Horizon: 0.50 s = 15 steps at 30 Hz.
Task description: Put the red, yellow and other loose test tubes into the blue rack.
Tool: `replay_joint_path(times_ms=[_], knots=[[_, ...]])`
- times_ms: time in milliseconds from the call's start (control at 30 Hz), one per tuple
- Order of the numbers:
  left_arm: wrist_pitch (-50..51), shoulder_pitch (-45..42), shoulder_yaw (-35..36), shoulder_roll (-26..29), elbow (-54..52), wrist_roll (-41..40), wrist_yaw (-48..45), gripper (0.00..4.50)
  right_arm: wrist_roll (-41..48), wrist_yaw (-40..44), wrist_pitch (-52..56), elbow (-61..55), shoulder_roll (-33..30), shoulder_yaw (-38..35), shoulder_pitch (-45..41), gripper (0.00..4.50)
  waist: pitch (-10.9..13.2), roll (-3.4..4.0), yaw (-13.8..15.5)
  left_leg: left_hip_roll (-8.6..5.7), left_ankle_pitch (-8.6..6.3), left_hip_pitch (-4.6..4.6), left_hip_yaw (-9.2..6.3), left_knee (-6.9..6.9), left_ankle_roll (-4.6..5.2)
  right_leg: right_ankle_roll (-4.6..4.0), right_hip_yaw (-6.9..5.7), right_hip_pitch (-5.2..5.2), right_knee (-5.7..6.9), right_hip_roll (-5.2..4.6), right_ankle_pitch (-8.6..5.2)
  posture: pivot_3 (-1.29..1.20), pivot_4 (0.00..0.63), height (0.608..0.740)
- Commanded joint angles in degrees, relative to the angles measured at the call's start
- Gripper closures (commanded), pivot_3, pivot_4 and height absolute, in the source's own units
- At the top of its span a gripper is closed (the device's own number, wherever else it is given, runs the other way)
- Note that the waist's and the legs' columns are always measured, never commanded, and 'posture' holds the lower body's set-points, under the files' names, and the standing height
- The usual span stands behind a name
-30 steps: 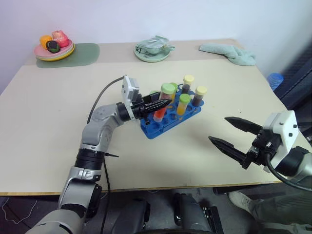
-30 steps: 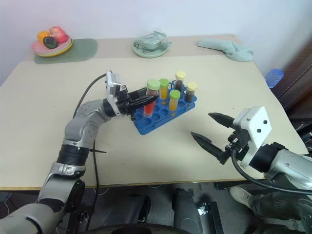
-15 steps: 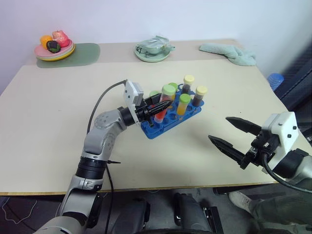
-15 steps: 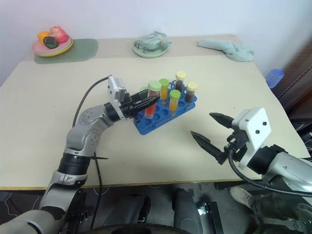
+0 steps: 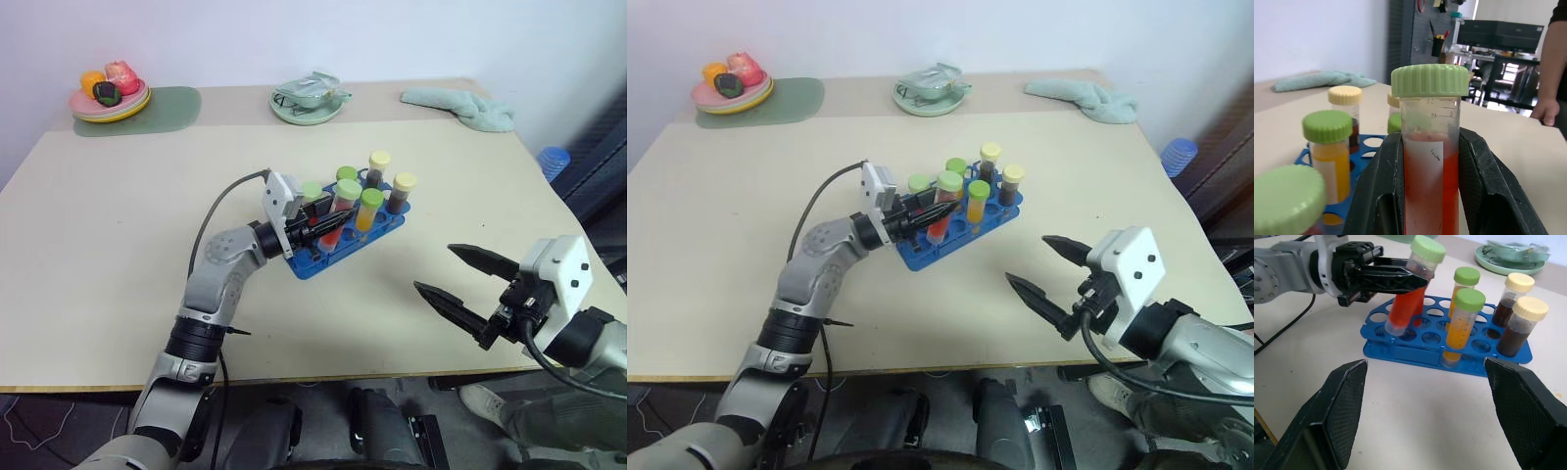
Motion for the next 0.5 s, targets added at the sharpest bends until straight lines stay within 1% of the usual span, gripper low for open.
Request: replay_joint_path(times_ms=[33, 500], knots=[[-2.39, -0.37, -0.32, -0.83, 0.47, 1.19, 0.61, 3.38, -0.64, 0.30, -1.77, -1.22, -0.14, -0.38, 0.08, 0.60, 0.00, 0.00, -0.02, 0.00, 0.00, 0.01, 0.00, 0.00, 0.00, 0.00, 0.00, 0.00, 0.00, 0.00, 0.00, 0.00, 0.150, 0.740], [-10.17, -2.15, -0.53, -4.29, 9.54, 7.49, 6.45, 3.38, -4.08, 2.91, -4.30, 0.52, 0.75, 1.15, 0.89, 0.60, -0.01, -0.01, 0.01, 0.00, -0.01, 0.07, 0.00, 0.00, 0.01, 0.01, 0.00, 0.08, -0.01, 0.00, -0.01, 0.00, 0.150, 0.740]])
